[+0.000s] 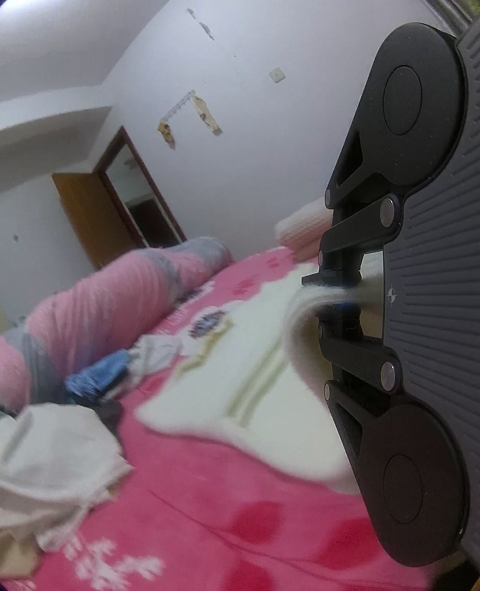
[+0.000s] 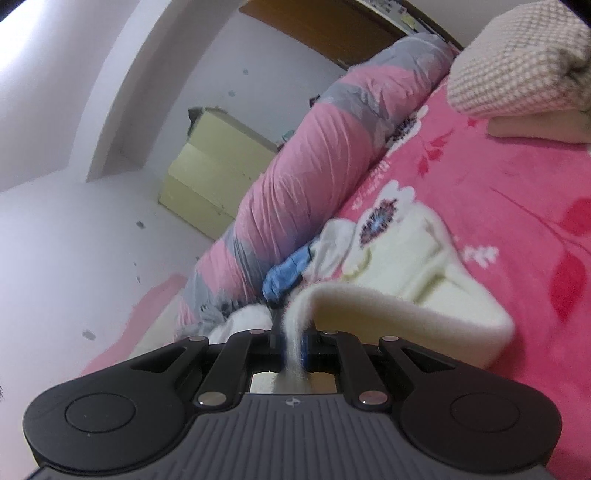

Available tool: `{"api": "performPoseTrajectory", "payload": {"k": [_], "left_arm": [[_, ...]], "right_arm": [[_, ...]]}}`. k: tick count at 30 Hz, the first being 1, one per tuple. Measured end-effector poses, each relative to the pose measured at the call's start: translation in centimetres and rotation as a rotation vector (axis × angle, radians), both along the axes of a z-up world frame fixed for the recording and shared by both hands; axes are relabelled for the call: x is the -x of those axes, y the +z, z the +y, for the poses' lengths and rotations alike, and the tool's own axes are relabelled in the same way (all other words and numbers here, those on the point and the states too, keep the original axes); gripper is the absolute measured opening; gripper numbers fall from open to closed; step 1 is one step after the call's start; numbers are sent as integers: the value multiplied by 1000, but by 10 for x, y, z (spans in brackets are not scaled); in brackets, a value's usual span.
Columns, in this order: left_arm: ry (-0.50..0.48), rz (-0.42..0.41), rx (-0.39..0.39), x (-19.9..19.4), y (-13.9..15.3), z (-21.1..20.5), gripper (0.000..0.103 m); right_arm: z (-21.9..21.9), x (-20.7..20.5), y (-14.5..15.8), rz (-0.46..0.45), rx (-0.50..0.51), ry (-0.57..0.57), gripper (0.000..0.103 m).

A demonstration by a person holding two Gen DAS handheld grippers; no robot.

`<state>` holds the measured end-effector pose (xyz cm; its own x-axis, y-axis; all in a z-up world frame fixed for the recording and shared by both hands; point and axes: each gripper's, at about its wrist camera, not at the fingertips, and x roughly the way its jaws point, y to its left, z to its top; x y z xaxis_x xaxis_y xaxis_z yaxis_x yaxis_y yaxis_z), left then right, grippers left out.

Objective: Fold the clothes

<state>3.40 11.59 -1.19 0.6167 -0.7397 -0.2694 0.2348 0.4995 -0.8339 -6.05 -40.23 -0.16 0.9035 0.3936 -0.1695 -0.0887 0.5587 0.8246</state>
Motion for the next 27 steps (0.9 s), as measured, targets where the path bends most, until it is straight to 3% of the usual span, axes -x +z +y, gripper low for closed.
{"api": "performPoseTrajectory", "payload": {"k": [7, 16, 27], "left_arm": [[37, -33, -9, -49, 8, -3, 5], [73, -27, -40, -119, 12, -14, 5], [82, 39, -63, -217, -15, -27, 5]], "right_arm": [[-7, -49, 1, -41, -25, -16, 8], [-18, -124, -6, -21, -54, -13, 8], [-28, -223, -32, 46, -43, -22, 8]]}}
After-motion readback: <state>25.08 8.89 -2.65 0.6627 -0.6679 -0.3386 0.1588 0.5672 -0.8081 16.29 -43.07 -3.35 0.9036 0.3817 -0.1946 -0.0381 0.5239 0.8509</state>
